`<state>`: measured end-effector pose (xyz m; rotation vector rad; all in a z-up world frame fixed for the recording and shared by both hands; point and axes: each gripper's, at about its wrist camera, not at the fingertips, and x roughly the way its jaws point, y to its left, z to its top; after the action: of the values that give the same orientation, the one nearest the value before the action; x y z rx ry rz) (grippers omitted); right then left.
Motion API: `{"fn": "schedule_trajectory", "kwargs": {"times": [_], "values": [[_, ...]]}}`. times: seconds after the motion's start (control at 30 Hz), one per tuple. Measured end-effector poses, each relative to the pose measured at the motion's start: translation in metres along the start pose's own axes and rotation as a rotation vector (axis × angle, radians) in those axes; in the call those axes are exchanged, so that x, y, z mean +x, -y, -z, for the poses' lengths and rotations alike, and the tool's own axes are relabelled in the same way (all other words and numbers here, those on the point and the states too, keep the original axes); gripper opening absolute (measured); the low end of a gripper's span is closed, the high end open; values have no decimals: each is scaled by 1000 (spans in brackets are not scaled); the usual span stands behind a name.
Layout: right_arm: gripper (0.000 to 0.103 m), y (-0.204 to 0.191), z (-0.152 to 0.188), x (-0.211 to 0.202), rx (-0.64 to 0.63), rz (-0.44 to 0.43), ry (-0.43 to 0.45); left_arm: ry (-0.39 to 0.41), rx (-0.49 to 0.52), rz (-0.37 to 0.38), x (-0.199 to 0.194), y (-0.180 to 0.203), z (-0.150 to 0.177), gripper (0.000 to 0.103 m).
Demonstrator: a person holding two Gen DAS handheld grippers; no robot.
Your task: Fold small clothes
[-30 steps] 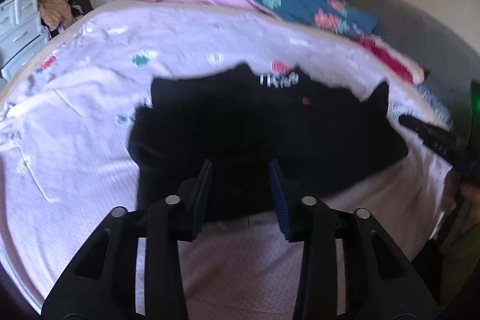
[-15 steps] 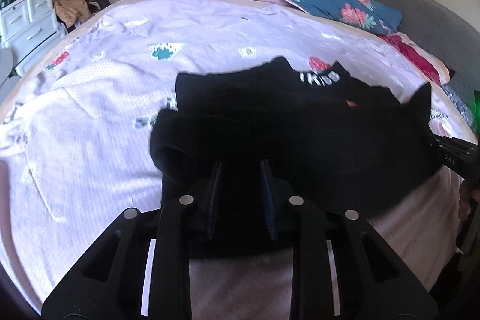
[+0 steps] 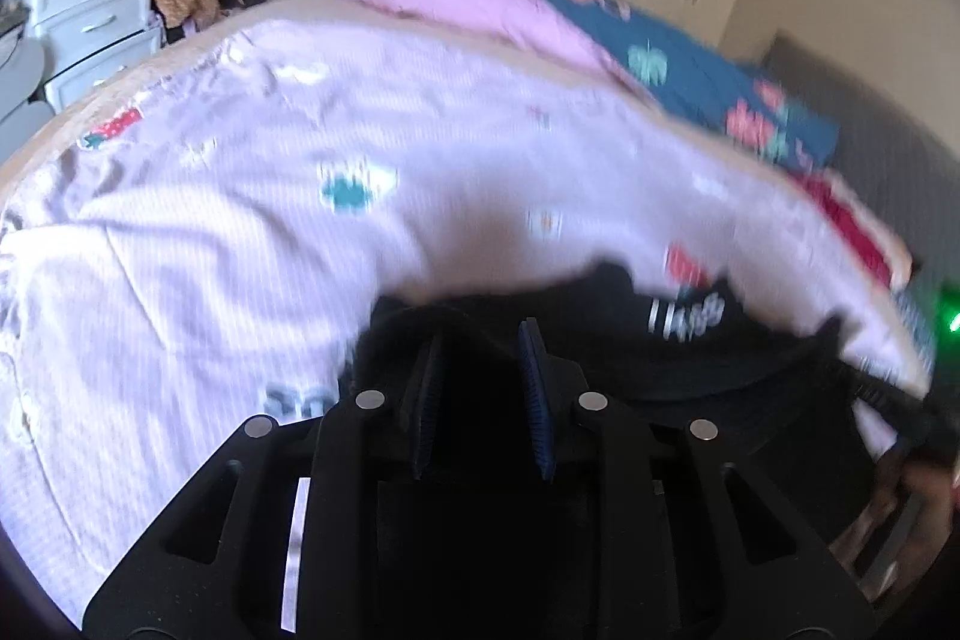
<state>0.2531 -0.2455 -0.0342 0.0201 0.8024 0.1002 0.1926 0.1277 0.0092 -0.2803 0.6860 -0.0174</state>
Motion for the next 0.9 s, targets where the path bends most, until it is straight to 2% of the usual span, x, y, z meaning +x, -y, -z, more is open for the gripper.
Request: {"fn": "schedule_trajectory", "kwargs": {"times": [0.1,0.17,0.23,0.27,0.3,0.37,0.57,0.63,0.67,0.7,0.77,0.9], "values": [[16,13,-4,6,37,23,7,79,-27,7,-12,-7,-12,20],[16,25,-4,6,61,40,13,89,-24,-8,-14,-14,-15,22],[16,34,-3,3,73,57,27,66,-41,-13,-11,-23,-15,23],[22,39,-3,2,73,68,32,36,-52,-11,-6,-30,-14,26],[36,42,-3,3,72,75,29,3,-55,-7,-2,-34,-12,28],[46,50,-2,7,70,88,10,-30,-50,-5,4,-36,-6,28],[45,53,-2,25,60,71,-38,-139,5,4,29,-31,7,32],[32,51,0,29,59,45,-47,-152,5,-3,35,-32,10,31],[15,50,0,30,64,20,-44,-151,6,-9,36,-32,11,21],[10,50,0,28,69,16,-40,-145,10,-22,36,-32,11,13],[7,50,-1,23,75,12,-23,-126,9,-18,33,-33,9,3],[6,56,-3,2,108,-6,41,-42,36,-13,12,-28,1,0]]}}
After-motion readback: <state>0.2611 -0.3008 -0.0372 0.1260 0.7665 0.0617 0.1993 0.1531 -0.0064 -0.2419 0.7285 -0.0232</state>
